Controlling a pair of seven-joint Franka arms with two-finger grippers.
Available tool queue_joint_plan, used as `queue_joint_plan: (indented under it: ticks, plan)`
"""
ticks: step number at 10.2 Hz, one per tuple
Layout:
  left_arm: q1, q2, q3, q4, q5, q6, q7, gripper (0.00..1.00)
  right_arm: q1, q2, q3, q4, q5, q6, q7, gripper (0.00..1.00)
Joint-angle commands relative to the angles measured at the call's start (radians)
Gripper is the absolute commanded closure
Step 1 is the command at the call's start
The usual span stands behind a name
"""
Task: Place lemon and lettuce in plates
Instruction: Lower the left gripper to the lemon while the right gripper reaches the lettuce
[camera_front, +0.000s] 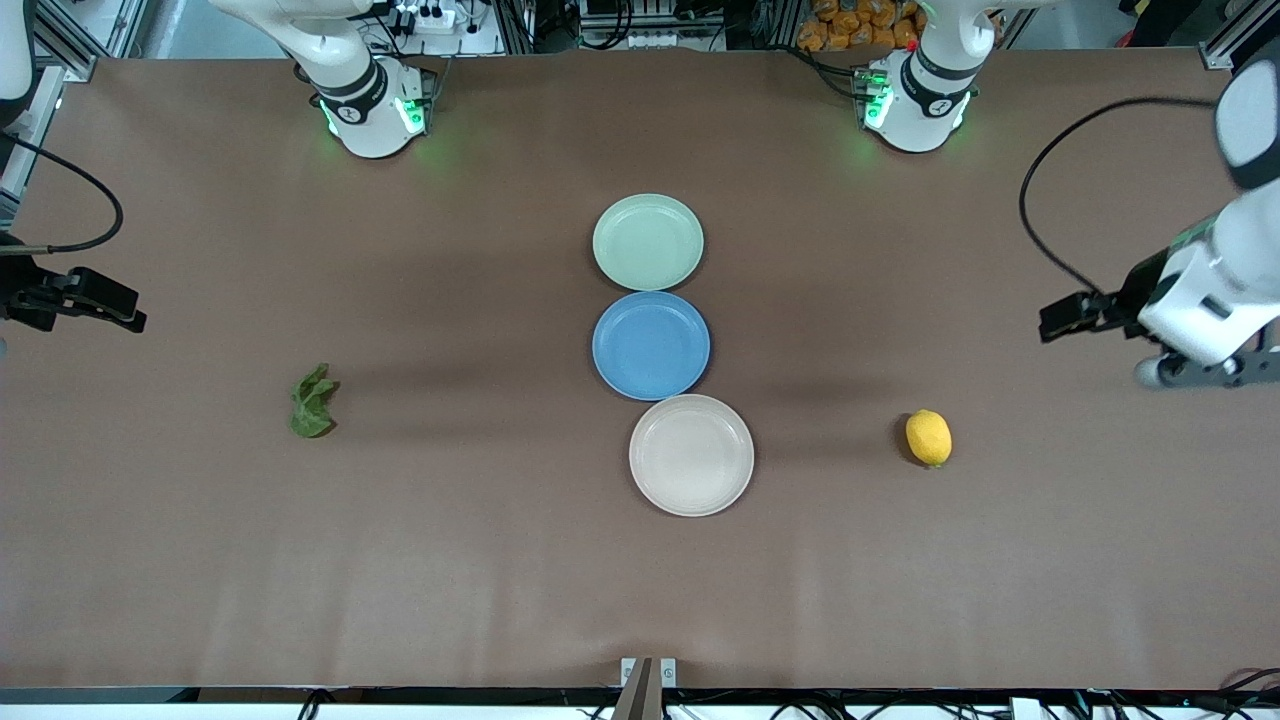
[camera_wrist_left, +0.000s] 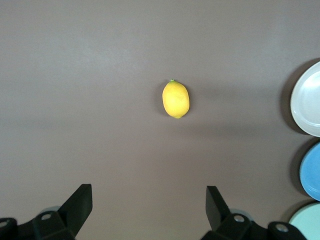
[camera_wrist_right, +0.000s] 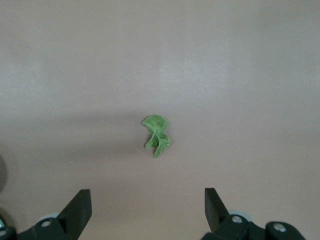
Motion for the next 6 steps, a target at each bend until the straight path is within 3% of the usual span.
queue_joint_plan:
  ticks: [1, 3, 6]
  plan:
    - [-0.006, 0.017, -0.001, -0.078, 0.001, 0.101, 0.006, 0.00, -0.006, 0.003, 0.007, -0.054, -0.009, 0.066, -0.010, 0.00]
    - [-0.008, 0.047, -0.003, -0.159, 0.001, 0.218, -0.008, 0.00, -0.008, 0.003, 0.006, -0.143, -0.009, 0.166, -0.011, 0.00]
    - [-0.051, 0.152, -0.003, -0.173, 0.010, 0.304, -0.076, 0.00, -0.017, 0.008, 0.006, -0.397, -0.012, 0.457, -0.016, 0.00]
